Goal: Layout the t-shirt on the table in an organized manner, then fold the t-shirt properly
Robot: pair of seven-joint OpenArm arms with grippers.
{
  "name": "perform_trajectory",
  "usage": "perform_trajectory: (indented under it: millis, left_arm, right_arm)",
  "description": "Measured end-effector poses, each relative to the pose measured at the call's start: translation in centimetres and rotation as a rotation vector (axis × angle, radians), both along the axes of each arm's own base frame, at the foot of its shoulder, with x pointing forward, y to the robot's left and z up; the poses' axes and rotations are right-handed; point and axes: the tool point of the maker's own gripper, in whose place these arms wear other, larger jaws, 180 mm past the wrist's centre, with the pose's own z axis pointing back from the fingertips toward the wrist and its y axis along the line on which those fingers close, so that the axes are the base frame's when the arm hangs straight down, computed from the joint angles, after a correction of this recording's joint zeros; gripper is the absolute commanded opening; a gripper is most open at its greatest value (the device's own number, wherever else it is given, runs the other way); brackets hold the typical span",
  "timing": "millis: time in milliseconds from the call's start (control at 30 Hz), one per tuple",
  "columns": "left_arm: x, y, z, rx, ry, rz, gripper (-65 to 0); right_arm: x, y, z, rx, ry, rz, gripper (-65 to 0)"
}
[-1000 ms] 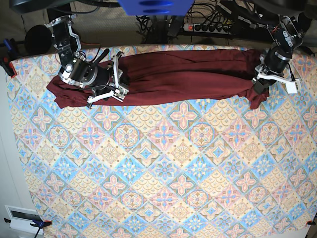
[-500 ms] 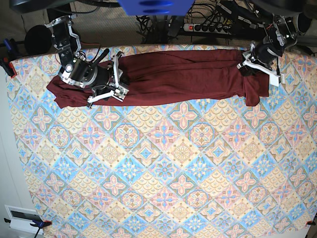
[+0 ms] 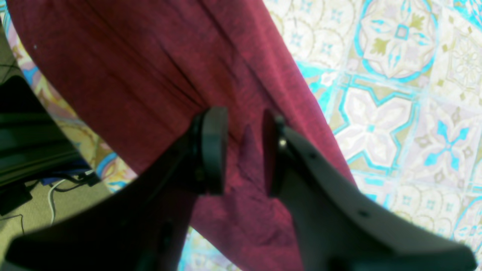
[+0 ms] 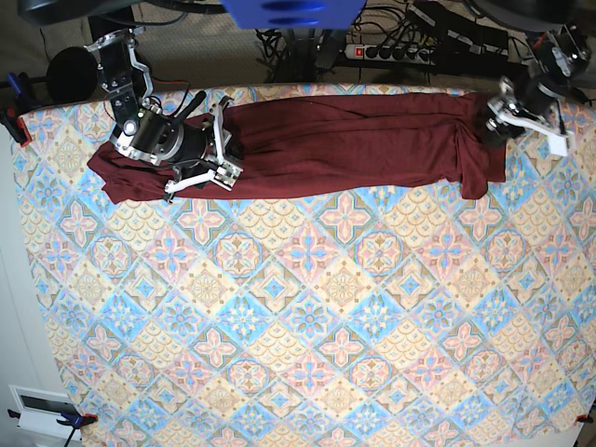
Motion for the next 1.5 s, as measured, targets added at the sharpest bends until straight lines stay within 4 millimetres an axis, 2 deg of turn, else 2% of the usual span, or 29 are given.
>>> perform_trajectory:
  millis: [67,167,267,467,567,833,1067,1400,1500]
  left_arm:
    - [1.2,0.2,1.1,-0.010,-0.057,0.010,-37.1]
    - [1.8,0.2,0.9,-0.030,-0.066,0.023,-37.1]
    - [1.7,0.6,-1.3,-0.094,-0.032,0.071,-37.1]
    - [0.3,1.2,-5.5,-0.199,0.063,0.149,-37.1]
    - [0.7,0.8,-6.5,-0.272,0.060,0.169,-37.2]
    - [1.7,0.8,-6.4,-0.299,0.039,0.176,-37.3]
    - [2.8,0.0,-5.1,-0.377,-0.034,0.169,-37.4]
    - [3.0,-0.2,-4.7,-0.402,-0.053,0.168,-37.4]
    - [2.1,-0.6,-4.6,-0.433,-0.049,0.164,-37.5]
  right_arm:
    - [0.0,0.0,0.0,-0.001,-0.001,0.000,-49.5]
    - [0.0,0.0,0.0,0.000,0.000,0.000,-49.5]
    - [0.0,0.0,0.0,-0.001,0.000,0.000,-49.5]
    - [0.0,0.0,0.0,0.000,0.000,0.000,-49.5]
    - [0.0,0.0,0.0,0.000,-0.001,0.000,-49.5]
    - [0.0,0.0,0.0,0.000,0.000,0.000,-49.5]
    - [0.0,0.0,0.0,0.000,0.000,0.000,-49.5]
    - [0.0,0.0,0.0,-0.001,0.000,0.000,-49.5]
    - [0.0,0.0,0.0,-0.001,0.000,0.000,-49.5]
